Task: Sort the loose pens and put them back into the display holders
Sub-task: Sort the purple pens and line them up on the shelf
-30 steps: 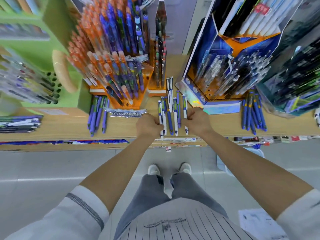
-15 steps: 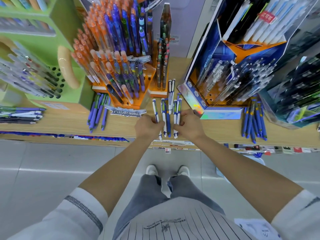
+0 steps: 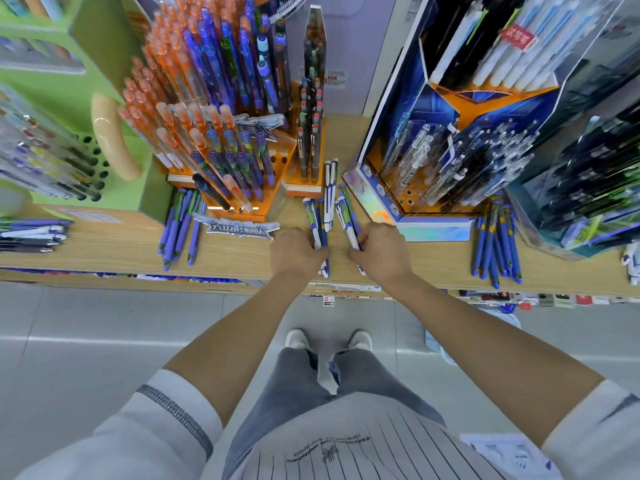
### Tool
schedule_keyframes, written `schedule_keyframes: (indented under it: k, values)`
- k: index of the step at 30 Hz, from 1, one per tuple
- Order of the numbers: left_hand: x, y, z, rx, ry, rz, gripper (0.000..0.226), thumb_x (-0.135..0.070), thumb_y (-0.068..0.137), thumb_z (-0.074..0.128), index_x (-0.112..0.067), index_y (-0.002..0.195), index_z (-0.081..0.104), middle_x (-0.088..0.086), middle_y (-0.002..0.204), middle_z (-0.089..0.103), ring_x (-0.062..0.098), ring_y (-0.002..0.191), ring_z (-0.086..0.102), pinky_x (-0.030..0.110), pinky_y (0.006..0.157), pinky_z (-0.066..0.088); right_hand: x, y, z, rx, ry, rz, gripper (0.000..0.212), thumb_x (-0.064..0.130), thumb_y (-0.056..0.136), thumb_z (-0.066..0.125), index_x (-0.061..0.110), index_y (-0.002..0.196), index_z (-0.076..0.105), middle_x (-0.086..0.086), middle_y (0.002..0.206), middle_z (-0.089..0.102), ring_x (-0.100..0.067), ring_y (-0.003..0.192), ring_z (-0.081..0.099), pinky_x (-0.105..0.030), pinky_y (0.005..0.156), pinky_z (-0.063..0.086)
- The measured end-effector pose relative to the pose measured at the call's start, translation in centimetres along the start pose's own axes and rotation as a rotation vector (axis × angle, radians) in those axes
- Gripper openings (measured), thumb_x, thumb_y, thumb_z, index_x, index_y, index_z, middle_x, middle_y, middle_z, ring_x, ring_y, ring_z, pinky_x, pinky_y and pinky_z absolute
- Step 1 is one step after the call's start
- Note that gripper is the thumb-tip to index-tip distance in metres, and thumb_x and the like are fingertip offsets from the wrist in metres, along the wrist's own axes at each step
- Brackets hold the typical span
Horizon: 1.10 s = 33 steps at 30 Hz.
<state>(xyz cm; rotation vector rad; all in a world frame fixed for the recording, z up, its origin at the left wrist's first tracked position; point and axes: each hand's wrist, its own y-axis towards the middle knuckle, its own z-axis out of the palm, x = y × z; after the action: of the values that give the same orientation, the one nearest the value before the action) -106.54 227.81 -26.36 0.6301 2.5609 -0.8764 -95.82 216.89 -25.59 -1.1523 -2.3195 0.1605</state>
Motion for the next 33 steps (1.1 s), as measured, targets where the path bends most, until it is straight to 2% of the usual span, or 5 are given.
schedule_keyframes:
  k: [7,16,24,29,33]
  values:
    - [0.7,-0.2,-0.2,-0.079,0.01,-0.011,0.027,-0.033,0.082,0.067,-0.009,0.07,0.061,0.009,0.073,0.063,0.022,0.066,0.056,0.027,0.057,0.038,0.1,0.0,-0.7,0.09,-0.089,0.04,0.032,0.026,0.075,0.071,0.014,0.053,0.05,-0.003,0.054,0.049,-0.023,0.057,0.051,-0.023,0.045,0.031]
    - [0.9,-0.2,-0.8,0.029,0.074,-0.023,0.023,-0.03,0.076,0.072,-0.008,0.078,0.065,0.004,0.067,0.059,0.021,0.068,0.058,0.025,0.053,0.04,-1.2,-0.1,-0.9,0.138,0.168,0.065,0.023,0.019,0.076,0.07,0.006,0.066,0.054,-0.014,0.061,0.064,-0.027,0.058,0.063,-0.032,0.055,0.05]
    - [2.5,-1.2,-2.4,0.135,-0.431,-0.078,0.021,-0.03,0.078,0.058,-0.009,0.076,0.058,0.007,0.061,0.067,0.027,0.061,0.06,0.033,0.057,0.052,-0.4,-0.3,-1.2,0.214,0.463,0.135,0.006,0.01,0.083,0.066,0.004,0.081,0.066,-0.014,0.07,0.069,-0.022,0.055,0.064,-0.032,0.058,0.059]
    - [3.1,-2.2,-2.3,0.166,-0.692,-0.098,0.011,-0.013,0.096,0.039,-0.007,0.09,0.046,0.011,0.064,0.055,0.022,0.048,0.049,0.027,0.046,0.042,0.3,-0.4,-0.8,0.186,0.514,0.145,0.02,0.008,0.087,0.06,0.005,0.068,0.062,-0.013,0.063,0.067,-0.016,0.043,0.057,-0.026,0.048,0.053]
    - [3.2,-3.2,-1.7,0.098,-0.798,-0.072,0.011,-0.011,0.097,0.032,-0.012,0.091,0.04,0.005,0.062,0.035,0.017,0.047,0.032,0.021,0.039,0.029,0.0,-1.5,-0.6,0.179,0.605,0.109,0.014,0.013,0.093,0.057,0.005,0.083,0.061,-0.01,0.069,0.071,-0.013,0.038,0.053,-0.023,0.041,0.046]
